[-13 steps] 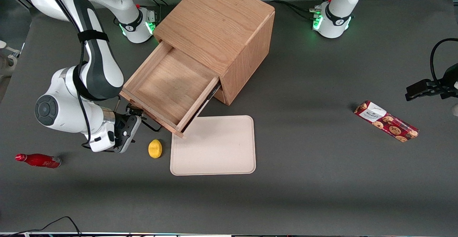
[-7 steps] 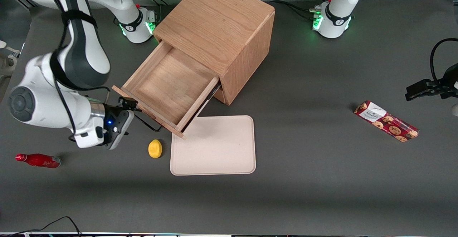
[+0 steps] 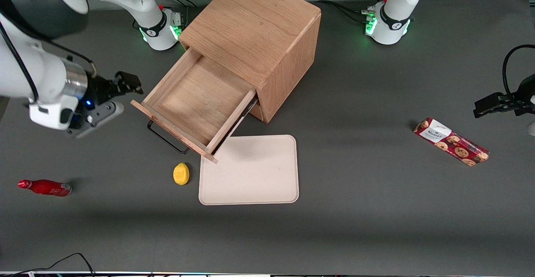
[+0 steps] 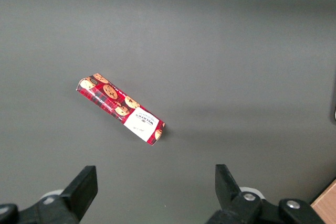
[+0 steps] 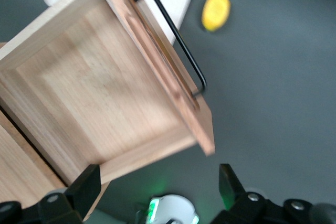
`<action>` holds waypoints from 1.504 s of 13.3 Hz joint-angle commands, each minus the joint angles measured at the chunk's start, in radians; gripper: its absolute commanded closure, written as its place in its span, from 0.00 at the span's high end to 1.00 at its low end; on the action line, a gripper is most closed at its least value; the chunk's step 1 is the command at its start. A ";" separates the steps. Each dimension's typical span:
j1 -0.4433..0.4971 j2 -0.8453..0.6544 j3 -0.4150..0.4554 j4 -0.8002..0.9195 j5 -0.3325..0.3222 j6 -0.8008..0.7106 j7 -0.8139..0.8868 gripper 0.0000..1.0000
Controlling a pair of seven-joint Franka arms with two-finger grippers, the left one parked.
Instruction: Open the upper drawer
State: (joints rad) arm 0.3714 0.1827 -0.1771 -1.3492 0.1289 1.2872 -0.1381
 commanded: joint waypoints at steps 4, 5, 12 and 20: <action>-0.023 -0.352 0.031 -0.402 -0.130 0.160 0.268 1.00; -0.031 -0.364 0.031 -0.409 -0.149 0.162 0.270 1.00; -0.337 -0.232 0.085 -0.308 -0.163 0.250 0.247 1.00; -0.344 -0.184 0.084 -0.254 -0.216 0.262 0.250 1.00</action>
State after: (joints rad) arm 0.0371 -0.0112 -0.1063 -1.6271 -0.0628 1.5626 0.1040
